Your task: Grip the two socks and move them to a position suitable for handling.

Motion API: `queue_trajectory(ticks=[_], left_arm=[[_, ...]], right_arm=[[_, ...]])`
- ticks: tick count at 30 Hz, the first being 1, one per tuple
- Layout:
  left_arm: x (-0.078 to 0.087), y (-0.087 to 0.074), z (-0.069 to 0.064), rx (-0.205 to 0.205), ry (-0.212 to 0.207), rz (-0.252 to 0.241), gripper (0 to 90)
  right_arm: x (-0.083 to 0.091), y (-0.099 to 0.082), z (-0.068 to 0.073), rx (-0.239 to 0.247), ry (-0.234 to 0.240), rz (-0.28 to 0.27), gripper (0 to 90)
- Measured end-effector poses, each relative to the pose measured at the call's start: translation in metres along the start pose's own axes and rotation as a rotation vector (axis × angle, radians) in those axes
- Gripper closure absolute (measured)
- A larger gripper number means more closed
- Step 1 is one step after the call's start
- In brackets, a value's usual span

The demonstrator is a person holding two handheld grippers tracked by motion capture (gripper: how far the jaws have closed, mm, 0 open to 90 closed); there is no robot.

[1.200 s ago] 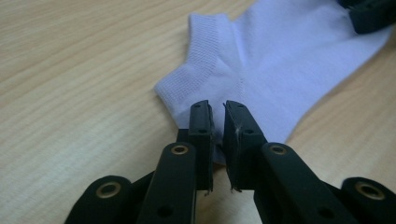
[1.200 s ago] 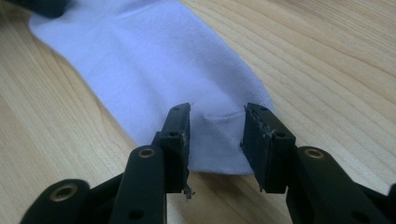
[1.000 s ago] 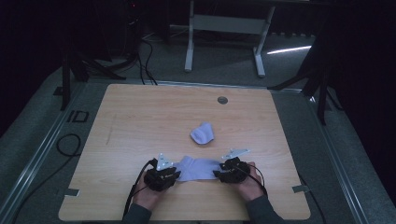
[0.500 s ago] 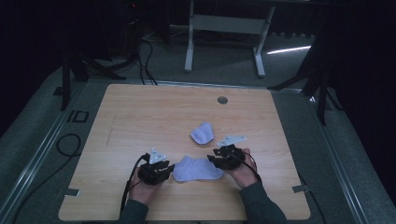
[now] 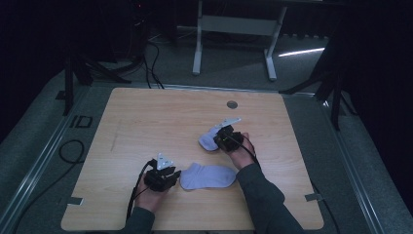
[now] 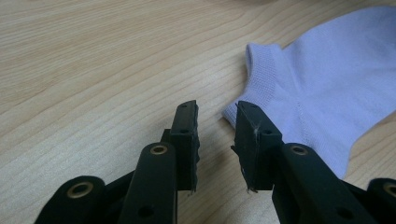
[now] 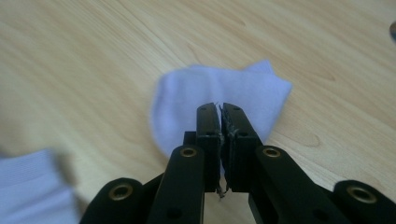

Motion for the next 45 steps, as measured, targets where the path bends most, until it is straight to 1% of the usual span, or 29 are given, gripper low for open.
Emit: queue_trajectory(ticks=[3,4,5,6,7,9,10,12,15,17,19,25,27,31,33,35,36,37,38,39,42,43,44,45], left_arm=[[0.000,0.000,0.001,0.003,0.002,0.001,69.1],[0.000,0.000,0.001,0.002,0.002,0.002,69.2],[0.000,0.000,0.001,0.003,0.002,0.001,69.2],[0.001,0.000,0.001,0.005,0.003,0.000,69.2],[0.001,0.000,0.002,0.001,0.003,0.001,69.2],[0.001,0.000,0.002,0.004,0.005,0.000,69.2],[0.001,0.000,0.002,0.005,0.006,0.000,69.3],[0.000,0.000,0.002,0.006,0.007,0.002,69.4],[0.000,0.000,0.002,0.005,0.008,0.003,69.5],[0.000,-0.001,0.002,0.004,0.008,0.003,69.5],[0.000,0.000,0.002,0.007,0.008,0.002,69.5],[0.000,-0.001,0.002,0.012,0.006,0.004,69.5],[0.000,-0.001,0.001,0.008,0.006,0.004,69.5],[-0.001,-0.002,0.001,0.009,0.003,0.005,69.5],[-0.001,-0.002,0.001,0.007,0.003,0.009,69.5],[-0.001,-0.002,0.001,0.007,0.003,0.009,69.5],[-0.001,-0.002,0.001,0.008,0.003,0.009,69.5],[-0.001,-0.002,0.001,0.008,0.003,0.008,69.5],[-0.001,-0.002,0.001,0.009,0.004,0.009,69.5],[-0.001,-0.002,0.002,0.011,0.005,0.007,69.5],[-0.001,-0.002,0.002,0.014,0.007,0.006,69.5],[-0.001,-0.002,0.002,0.015,0.007,0.007,69.5],[-0.002,-0.002,0.002,0.013,0.007,0.008,69.5],[-0.002,-0.002,0.002,0.011,0.007,0.008,69.5]], right_arm=[[-0.015,-0.006,-0.008,-0.014,-0.017,0.049,86.6],[-0.023,-0.014,-0.011,-0.021,-0.023,0.088,87.0],[-0.026,-0.018,-0.012,-0.028,-0.025,0.104,87.0],[-0.026,-0.018,-0.012,-0.028,-0.025,0.104,87.0],[-0.029,-0.024,-0.011,-0.026,-0.018,0.121,87.1],[-0.029,-0.025,-0.010,-0.026,-0.019,0.112,87.1],[-0.027,-0.026,-0.009,-0.032,-0.011,0.111,87.1],[-0.023,-0.030,-0.005,-0.039,-0.013,0.123,86.7],[-0.021,-0.033,-0.001,-0.039,-0.009,0.123,86.2],[-0.018,-0.036,0.004,-0.056,-0.004,0.123,85.8],[-0.017,-0.037,0.005,-0.056,-0.002,0.126,85.8],[-0.013,-0.041,0.014,-0.039,0.008,0.119,85.6],[-0.011,-0.043,0.016,-0.031,0.011,0.116,85.6],[-0.009,-0.044,0.022,-0.020,0.021,0.130,84.7],[-0.009,-0.044,0.023,-0.017,0.023,0.131,84.5],[-0.008,-0.044,0.024,-0.016,0.032,0.135,82.7],[-0.008,-0.044,0.025,-0.016,0.037,0.136,80.4],[-0.007,-0.043,0.025,-0.012,0.043,0.135,78.2],[-0.004,-0.040,0.025,-0.013,0.046,0.121,75.9],[-0.004,-0.040,0.025,-0.013,0.046,0.121,75.9],[0.007,-0.028,0.027,-0.021,0.046,0.070,74.2],[0.011,-0.024,0.028,-0.017,0.047,0.057,74.2],[0.017,-0.015,0.033,0.006,0.050,0.036,74.0],[0.017,-0.015,0.033,0.006,0.050,0.036,74.0]])
Point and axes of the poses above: each handheld gripper's, and its own axes: x roughly backward along the jaws, y roughly out of its top, z roughly to its left, the point moved 9 cm from there along -x, roughly forward along the jaws, and after that the axes turned 2 degrees about -z, right-handed, at the moved point
